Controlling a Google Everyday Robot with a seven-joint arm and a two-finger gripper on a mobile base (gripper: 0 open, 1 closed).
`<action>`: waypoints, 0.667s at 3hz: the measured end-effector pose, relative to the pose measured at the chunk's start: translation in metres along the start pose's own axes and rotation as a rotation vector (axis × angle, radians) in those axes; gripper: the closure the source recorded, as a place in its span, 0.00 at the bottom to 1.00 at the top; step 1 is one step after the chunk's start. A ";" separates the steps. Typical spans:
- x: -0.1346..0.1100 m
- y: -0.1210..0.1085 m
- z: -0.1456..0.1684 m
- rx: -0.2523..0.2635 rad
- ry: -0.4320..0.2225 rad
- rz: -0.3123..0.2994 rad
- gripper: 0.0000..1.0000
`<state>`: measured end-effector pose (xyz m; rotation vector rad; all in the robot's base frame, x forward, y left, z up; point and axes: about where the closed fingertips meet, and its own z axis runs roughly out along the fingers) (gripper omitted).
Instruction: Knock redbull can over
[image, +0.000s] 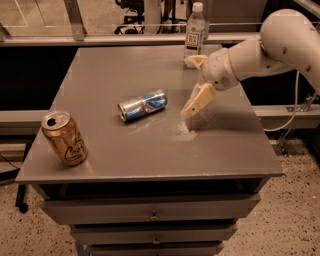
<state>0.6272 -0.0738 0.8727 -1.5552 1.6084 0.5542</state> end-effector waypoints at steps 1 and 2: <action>0.022 -0.032 -0.059 0.227 -0.017 0.063 0.00; 0.021 -0.036 -0.056 0.238 -0.020 0.060 0.00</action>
Offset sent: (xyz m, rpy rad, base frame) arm 0.0140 -0.0490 0.0179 0.0406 -0.0692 -0.1638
